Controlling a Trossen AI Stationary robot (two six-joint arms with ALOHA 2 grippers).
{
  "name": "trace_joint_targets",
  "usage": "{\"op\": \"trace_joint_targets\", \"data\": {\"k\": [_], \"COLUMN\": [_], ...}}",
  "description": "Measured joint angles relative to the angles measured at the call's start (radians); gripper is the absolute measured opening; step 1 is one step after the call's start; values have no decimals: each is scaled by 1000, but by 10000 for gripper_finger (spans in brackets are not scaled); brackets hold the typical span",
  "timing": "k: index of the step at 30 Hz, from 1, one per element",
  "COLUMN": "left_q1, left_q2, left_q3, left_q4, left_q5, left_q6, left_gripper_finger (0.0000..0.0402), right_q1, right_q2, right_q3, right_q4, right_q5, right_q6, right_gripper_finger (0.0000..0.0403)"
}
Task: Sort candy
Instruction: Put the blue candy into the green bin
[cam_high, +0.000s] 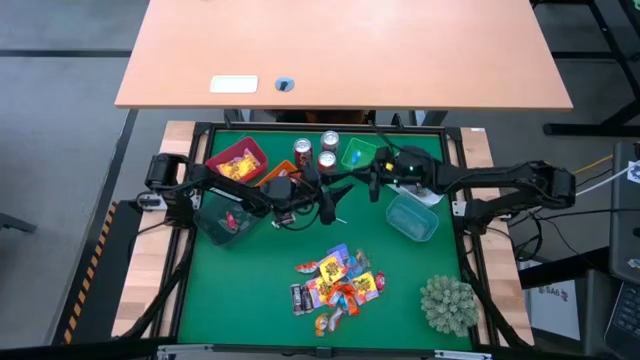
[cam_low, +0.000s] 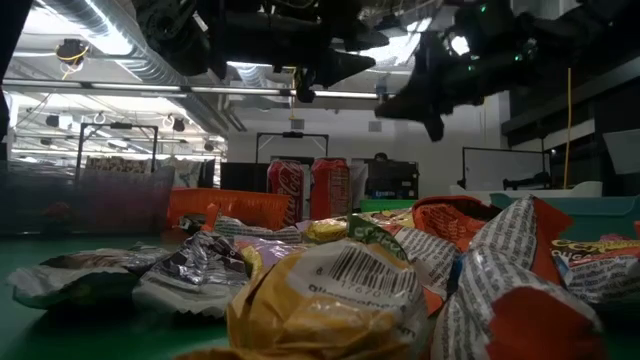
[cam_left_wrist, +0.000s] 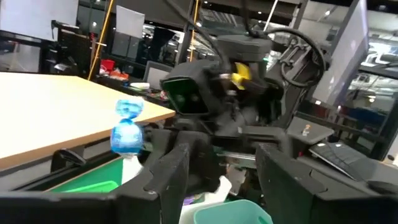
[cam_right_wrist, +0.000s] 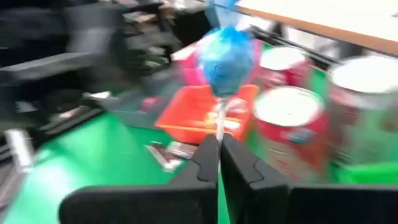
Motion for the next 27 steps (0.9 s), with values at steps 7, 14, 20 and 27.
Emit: {"op": "trace_joint_targets", "data": {"k": [7,14,20,27], "left_q1": [25,33,33,30], "left_q2": [0,0,0,0], "left_q3": [0,0,0,0], "left_q4": [-77,-185,-281,-403], "left_q5": [-2,-2,-2,24], "left_q6": [0,-1,-2,0], "left_gripper_finger": [175,176,176,176], "right_q1": [-101,-214,-248,-245], "right_q2": [0,0,3,3], "right_q3": [0,0,-1,-1], "right_q4": [-140,-306,-310,-316], "right_q5": [31,156,156,156], "right_q6": [-67,-146,-182,-182], "right_gripper_finger": [1,1,1,35]}}
